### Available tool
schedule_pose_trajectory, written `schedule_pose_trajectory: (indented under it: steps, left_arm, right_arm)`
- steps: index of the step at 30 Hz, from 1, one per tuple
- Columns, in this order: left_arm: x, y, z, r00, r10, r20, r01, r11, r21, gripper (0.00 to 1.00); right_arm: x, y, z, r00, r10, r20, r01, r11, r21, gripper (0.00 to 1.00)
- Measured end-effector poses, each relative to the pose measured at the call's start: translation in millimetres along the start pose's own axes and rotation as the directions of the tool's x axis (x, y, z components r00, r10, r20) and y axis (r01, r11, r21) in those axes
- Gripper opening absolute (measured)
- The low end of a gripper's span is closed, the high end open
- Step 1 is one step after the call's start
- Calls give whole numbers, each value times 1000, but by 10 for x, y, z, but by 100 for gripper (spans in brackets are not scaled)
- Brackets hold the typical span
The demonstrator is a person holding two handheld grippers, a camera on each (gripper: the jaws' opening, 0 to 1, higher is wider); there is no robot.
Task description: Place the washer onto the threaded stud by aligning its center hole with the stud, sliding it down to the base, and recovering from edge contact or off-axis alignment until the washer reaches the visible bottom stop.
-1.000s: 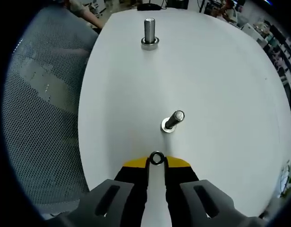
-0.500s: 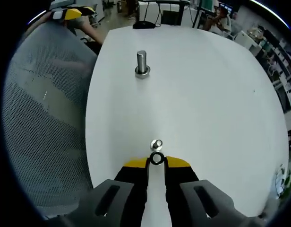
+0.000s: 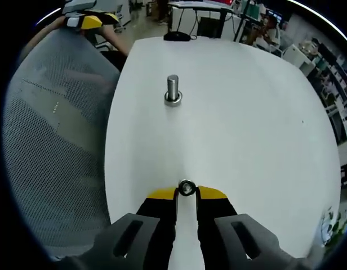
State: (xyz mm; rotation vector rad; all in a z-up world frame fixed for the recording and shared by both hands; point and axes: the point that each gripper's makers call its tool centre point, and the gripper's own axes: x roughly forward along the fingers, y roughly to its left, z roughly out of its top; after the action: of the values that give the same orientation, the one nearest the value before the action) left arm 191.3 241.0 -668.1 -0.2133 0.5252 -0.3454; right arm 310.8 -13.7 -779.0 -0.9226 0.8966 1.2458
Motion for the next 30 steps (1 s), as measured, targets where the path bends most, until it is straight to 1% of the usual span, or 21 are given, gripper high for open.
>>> schedule_pose_trajectory:
  steps: [8, 11, 15, 18, 22, 23, 24, 27, 29, 30]
  left_arm:
    - [2, 0, 2, 1000, -1, 1, 1, 1000, -1, 25]
    - [4, 0, 3, 1000, -1, 0, 1, 1000, -1, 25]
    - [6, 1, 8, 1000, -2, 2, 2, 1000, -1, 25]
    - [8, 1, 18, 1000, -4, 7, 4, 1000, -3, 25]
    - [13, -18, 1, 1000, -12, -3, 12, 1000, 1, 25]
    - [10, -14, -4, 1000, -12, -5, 12, 1000, 1, 25]
    - [8, -13, -5, 1000, -11, -5, 11, 1000, 0, 25]
    - [10, -11, -1, 1000, -12, -5, 12, 1000, -2, 25]
    - [14, -14, -7, 1000, -13, -10, 13, 1000, -1, 25]
    - [15, -17, -10, 1000, -14, -11, 14, 1000, -1, 25]
  right_arm:
    - [75, -2, -30, 1000, 17, -11, -17, 1000, 21, 14]
    - [133, -13, -59, 999, 18, -26, -18, 1000, 17, 14]
    - [237, -5, -96, 999, 26, -43, -25, 999, 27, 14]
    - [338, 4, -143, 997, 33, -66, -31, 999, 29, 14]
    - [477, 18, -224, 994, 38, -100, -36, 999, 22, 14]
    - [484, 23, -240, 993, 37, -111, -36, 999, 10, 14]
    - [484, 4, -189, 996, 33, -86, -32, 999, 12, 14]
    - [473, -4, -207, 993, 45, -109, -43, 999, 22, 14]
    - [471, 6, -214, 992, 53, -117, -52, 999, 11, 14]
    - [475, -11, -214, 992, 45, -118, -45, 999, 0, 18]
